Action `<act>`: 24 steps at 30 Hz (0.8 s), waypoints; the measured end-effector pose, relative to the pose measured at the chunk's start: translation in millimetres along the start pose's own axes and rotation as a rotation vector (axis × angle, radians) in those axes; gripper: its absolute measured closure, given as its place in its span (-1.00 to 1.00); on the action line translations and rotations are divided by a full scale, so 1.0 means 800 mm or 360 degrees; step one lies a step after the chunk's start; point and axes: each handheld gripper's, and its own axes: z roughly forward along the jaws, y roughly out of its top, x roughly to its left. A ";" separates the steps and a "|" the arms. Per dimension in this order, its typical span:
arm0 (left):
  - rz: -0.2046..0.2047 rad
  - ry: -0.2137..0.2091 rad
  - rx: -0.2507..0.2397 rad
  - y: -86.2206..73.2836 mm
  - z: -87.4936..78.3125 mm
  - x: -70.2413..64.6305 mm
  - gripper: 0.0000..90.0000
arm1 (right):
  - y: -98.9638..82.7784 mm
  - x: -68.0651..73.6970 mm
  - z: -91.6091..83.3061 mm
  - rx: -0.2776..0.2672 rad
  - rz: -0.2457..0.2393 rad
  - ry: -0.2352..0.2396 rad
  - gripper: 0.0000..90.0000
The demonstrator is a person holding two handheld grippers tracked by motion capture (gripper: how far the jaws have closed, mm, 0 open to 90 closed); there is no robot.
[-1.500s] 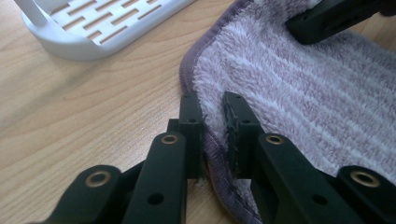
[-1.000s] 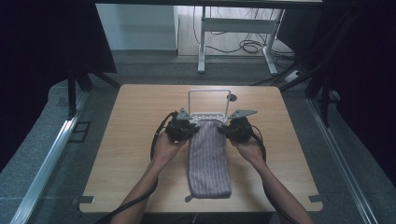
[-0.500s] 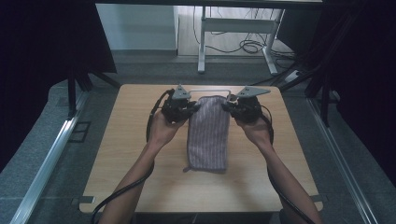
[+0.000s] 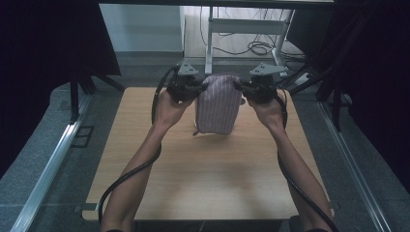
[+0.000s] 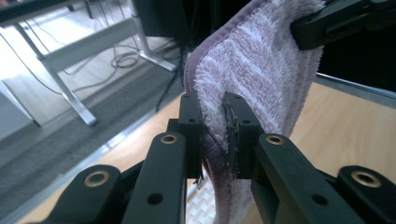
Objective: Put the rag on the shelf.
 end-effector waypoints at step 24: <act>-0.0075 0.0106 -0.0044 0.068 0.017 0.063 0.68 | 0.078 -0.049 0.028 -0.0060 0.0019 -0.0107 0.83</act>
